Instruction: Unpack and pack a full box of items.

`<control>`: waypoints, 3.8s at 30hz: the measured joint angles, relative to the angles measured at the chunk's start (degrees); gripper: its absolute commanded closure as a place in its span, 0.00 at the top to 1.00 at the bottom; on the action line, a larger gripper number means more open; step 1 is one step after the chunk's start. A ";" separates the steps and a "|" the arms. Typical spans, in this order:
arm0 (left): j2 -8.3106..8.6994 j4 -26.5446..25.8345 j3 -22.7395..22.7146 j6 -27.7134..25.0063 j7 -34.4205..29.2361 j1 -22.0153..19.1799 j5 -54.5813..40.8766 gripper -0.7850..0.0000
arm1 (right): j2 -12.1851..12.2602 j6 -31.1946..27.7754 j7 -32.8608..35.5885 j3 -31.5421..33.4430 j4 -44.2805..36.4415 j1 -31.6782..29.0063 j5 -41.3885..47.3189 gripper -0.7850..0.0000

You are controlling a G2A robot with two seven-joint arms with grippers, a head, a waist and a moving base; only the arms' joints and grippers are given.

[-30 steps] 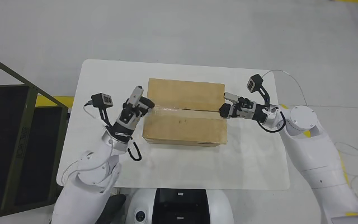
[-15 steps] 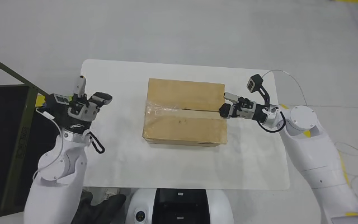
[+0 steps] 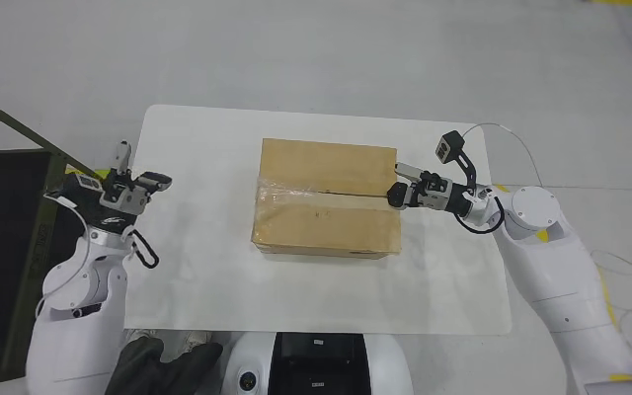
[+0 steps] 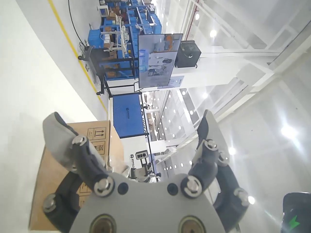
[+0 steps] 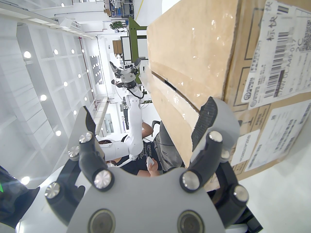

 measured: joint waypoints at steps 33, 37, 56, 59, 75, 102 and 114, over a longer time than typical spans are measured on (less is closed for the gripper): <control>0.24 1.64 -4.25 1.23 1.37 -3.20 0.24 1.00 | 0.00 0.00 0.00 0.00 0.00 0.00 0.00 1.00; 0.24 1.64 -4.25 1.23 1.37 -3.20 0.24 1.00 | 0.00 0.00 0.00 0.00 0.00 0.00 0.00 1.00; 0.24 1.64 -4.25 1.23 1.37 -3.20 0.25 1.00 | 0.40 3.42 -5.37 2.80 -9.12 -3.38 -0.05 1.00; 0.24 1.64 -4.25 1.23 1.37 -3.20 0.25 1.00 | 0.29 5.22 -5.20 2.32 -11.35 -2.95 0.37 1.00; 0.24 1.64 -4.25 1.23 1.37 -3.20 0.25 1.00 | -4.78 11.14 -8.13 -15.64 -8.33 10.28 0.03 1.00; 0.24 1.64 -4.25 1.23 1.37 -3.20 0.25 1.00 | -8.80 9.37 -10.55 -22.85 -7.13 15.73 3.83 1.00; 0.24 1.64 -4.25 1.23 1.37 -3.20 0.25 1.00 | -12.92 11.27 -17.21 -27.02 2.06 20.85 6.58 1.00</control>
